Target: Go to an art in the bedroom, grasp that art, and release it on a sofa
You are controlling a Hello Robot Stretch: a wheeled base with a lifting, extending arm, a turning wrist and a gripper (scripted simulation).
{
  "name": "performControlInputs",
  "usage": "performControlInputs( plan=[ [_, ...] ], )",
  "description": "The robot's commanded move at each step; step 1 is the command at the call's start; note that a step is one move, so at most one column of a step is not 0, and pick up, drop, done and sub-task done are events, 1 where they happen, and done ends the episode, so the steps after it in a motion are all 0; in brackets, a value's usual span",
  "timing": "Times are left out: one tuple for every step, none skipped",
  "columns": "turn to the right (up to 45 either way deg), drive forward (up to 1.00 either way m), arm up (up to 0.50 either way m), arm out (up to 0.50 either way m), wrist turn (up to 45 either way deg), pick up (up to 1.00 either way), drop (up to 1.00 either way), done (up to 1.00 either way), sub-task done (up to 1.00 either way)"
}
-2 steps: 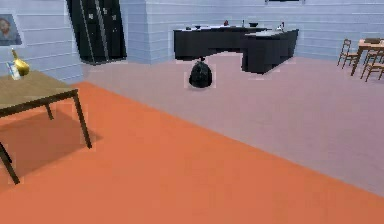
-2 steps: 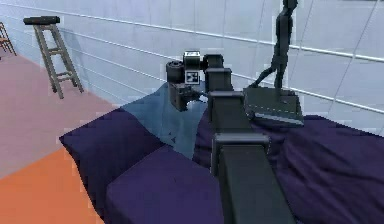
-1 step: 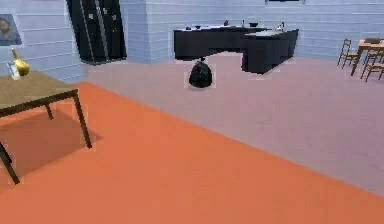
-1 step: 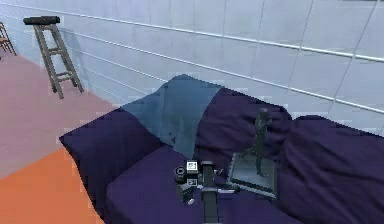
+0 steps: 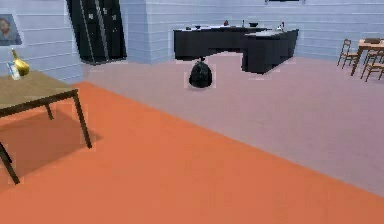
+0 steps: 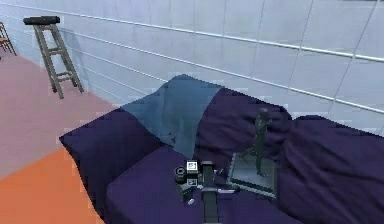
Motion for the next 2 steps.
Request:
performControlInputs(
  plan=[
    [0.0,0.0,0.0,0.0,0.0,0.0,1.0,0.0,0.0],
    [0.0,0.0,0.1,0.0,0.0,0.0,0.0,0.0,0.0]
  ],
)
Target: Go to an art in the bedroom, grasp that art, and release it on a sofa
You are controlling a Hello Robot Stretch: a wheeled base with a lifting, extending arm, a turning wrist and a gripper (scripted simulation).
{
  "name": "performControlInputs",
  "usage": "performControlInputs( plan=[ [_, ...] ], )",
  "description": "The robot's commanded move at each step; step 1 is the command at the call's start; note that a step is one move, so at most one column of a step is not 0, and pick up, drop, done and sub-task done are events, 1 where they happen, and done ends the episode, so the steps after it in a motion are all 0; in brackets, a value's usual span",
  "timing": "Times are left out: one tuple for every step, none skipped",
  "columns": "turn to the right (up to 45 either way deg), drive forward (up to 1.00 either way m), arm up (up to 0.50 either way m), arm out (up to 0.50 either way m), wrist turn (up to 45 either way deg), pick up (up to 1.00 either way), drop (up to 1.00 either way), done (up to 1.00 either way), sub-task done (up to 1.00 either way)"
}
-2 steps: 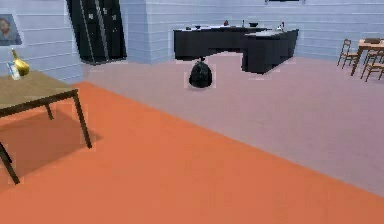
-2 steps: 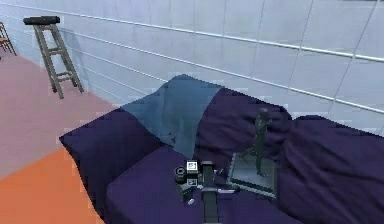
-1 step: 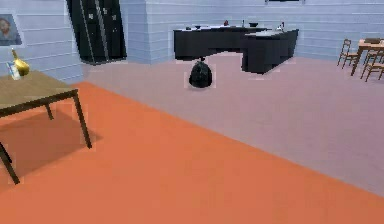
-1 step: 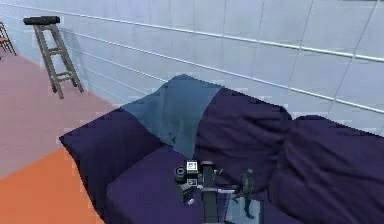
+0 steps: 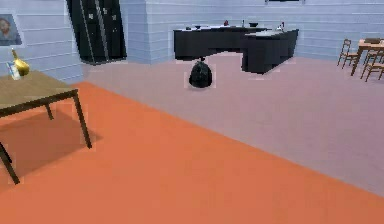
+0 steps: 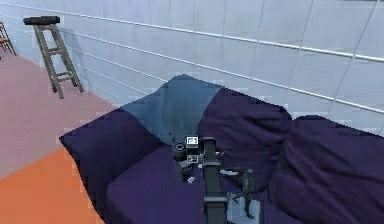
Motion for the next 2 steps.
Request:
performControlInputs(
  plan=[
    [0.0,0.0,0.0,-0.08,0.0,0.0,0.0,0.0,0.0],
    [0.0,0.0,0.0,0.0,0.0,0.0,0.0,1.0,0.0]
  ],
)
